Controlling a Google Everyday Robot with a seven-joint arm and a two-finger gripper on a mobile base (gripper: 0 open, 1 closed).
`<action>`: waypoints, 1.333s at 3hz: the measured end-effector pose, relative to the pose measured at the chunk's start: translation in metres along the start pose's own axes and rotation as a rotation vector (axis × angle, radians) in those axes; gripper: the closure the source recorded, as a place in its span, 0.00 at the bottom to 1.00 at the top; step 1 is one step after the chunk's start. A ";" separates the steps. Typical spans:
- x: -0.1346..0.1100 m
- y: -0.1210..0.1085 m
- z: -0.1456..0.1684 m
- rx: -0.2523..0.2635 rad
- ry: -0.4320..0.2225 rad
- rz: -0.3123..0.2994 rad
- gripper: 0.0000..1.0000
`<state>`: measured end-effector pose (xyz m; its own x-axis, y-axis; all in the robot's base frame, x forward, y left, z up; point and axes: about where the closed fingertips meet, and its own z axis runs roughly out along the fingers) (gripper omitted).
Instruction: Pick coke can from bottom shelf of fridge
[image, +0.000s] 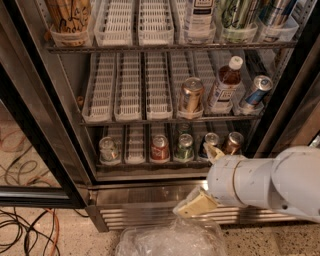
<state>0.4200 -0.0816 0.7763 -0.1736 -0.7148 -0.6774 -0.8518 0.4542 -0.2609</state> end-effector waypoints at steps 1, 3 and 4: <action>-0.022 -0.016 -0.001 0.072 -0.059 0.059 0.00; -0.022 -0.009 0.015 0.088 -0.113 0.126 0.00; -0.023 -0.005 0.032 0.131 -0.176 0.229 0.00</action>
Offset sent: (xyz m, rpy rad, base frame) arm 0.0155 0.0120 0.0186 0.0693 -0.0455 -0.0678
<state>0.4444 -0.0506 0.7713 -0.2555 -0.4879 -0.8347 -0.7274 0.6657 -0.1665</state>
